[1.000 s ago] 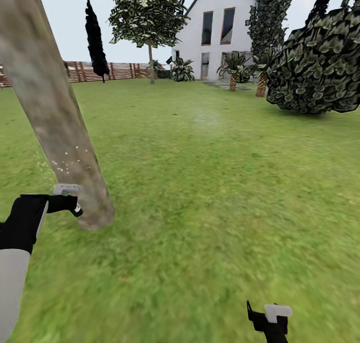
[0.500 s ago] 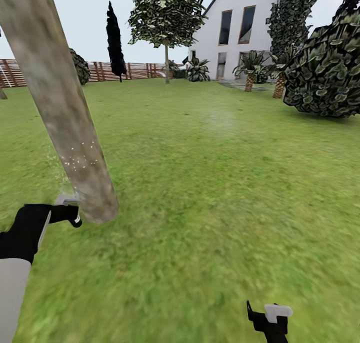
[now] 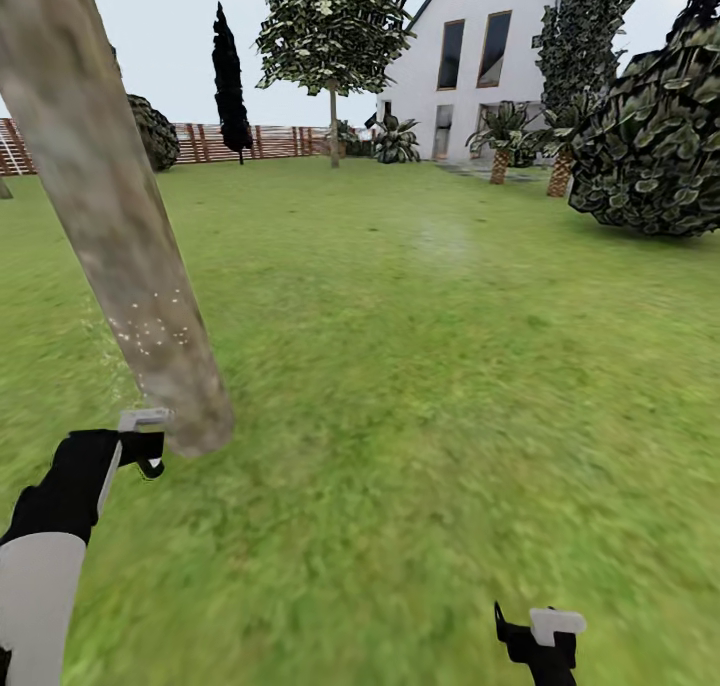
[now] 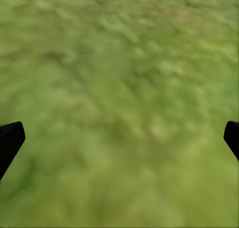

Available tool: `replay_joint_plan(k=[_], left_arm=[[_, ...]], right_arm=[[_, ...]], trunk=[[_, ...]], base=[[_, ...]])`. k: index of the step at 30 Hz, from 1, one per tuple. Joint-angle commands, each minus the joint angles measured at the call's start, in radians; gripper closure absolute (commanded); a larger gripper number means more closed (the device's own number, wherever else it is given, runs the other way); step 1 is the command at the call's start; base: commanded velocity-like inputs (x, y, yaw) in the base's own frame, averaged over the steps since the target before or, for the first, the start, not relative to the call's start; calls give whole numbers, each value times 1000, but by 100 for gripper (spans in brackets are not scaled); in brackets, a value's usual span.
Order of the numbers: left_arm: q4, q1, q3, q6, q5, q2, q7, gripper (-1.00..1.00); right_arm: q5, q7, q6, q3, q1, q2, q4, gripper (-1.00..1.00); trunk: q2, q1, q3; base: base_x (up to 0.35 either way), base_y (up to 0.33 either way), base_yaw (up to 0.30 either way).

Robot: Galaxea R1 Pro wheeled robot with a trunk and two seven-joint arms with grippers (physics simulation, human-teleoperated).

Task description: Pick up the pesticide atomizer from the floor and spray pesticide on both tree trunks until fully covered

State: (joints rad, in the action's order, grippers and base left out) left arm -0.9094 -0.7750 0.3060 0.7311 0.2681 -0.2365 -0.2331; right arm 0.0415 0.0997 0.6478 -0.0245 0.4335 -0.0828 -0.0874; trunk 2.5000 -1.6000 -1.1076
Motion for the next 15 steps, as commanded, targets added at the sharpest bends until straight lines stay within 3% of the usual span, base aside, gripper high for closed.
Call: replay_joint_plan(k=[1, 5, 6, 8, 9, 11, 13, 15], left_arm=[[0, 0, 0, -1, 3, 3, 0, 100], [13, 16, 5, -5, 10, -7, -2, 100], [17, 51, 1, -9, 6, 3, 0, 100], [23, 57, 1, -11, 4, 29, 0, 100], [24, 52, 2, -7, -1, 29, -5, 100], [25, 49, 8, -9, -7, 7, -41, 100], [25, 53, 8, -12, -6, -33, -54, 100], [20, 59, 4, -13, -6, -35, -50, 100]], right_arm=[[0, 0, 0, 0, 0, 0, 0, -100], [0, 0, 1, 0, 0, 1, 0, -100], [0, 0, 0, 0, 0, 2, 0, -100], [0, 0, 0, 0, 0, 2, 0, -100], [0, 0, 0, 0, 0, 2, 0, -100], [0, 0, 0, 0, 0, 2, 0, -100], [0, 0, 0, 0, 0, 2, 0, -100], [0, 0, 0, 0, 0, 2, 0, -100]], trunk=[[0, 0, 0], [0, 0, 0], [0, 0, 0], [0, 0, 0], [0, 0, 0], [0, 0, 0], [0, 0, 0], [0, 0, 0]], base=[[335, 0, 0], [132, 0, 149], [3, 0, 170], [1, 0, 61], [0, 0, 12], [0, 0, 3], [0, 0, 1], [73, 0, 0]])
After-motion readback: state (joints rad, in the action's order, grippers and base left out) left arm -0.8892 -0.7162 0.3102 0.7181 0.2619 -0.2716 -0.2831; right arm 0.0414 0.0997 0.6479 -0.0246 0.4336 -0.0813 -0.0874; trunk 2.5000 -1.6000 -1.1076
